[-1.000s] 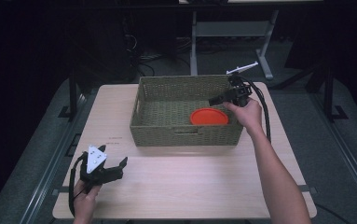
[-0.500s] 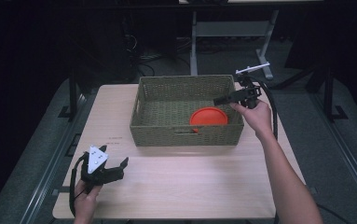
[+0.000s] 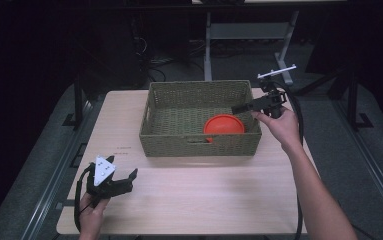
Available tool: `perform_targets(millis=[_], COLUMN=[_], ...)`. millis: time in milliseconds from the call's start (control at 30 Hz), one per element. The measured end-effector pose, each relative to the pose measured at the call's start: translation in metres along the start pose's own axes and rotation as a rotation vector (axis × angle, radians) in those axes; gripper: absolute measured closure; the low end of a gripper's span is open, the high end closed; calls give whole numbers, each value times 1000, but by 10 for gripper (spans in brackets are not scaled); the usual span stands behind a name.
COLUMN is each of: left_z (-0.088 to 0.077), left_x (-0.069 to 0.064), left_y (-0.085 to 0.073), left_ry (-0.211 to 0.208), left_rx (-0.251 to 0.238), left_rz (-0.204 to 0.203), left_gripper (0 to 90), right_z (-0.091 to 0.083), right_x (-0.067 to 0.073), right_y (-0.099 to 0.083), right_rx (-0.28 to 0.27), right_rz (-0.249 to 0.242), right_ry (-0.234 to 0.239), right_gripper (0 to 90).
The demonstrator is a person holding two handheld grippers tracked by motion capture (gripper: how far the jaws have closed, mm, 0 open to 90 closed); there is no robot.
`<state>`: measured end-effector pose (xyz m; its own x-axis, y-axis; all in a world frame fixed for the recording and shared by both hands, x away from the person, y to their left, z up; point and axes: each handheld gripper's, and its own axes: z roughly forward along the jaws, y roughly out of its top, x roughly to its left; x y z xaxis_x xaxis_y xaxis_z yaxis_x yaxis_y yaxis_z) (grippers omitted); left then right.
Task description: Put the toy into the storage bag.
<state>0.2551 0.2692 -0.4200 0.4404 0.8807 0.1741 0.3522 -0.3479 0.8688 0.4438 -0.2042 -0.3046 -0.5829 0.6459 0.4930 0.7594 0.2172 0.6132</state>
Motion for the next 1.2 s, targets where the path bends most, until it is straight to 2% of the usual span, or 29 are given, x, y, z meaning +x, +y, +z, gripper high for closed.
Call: perform_targets(millis=[267,467,867,1200], left_z=[0,1,0,0], left_x=[0,-2,-2,-2], left_y=[0,0,0,0], left_ry=[0,1,1,2], left_rx=[0,-2,0,3], left_rz=[-1,6,6,7], left_gripper=[128,128,128,128], right_z=[-10,-17,-21,-26], right_x=[11,17,19,18], right_y=[-11,-20,-37,-55], right_rx=[-1,-4,0,-7], right_rz=[-31,-57,-77,-68], right_ry=[19,16,23,32], right_gripper=[310,294,277,263])
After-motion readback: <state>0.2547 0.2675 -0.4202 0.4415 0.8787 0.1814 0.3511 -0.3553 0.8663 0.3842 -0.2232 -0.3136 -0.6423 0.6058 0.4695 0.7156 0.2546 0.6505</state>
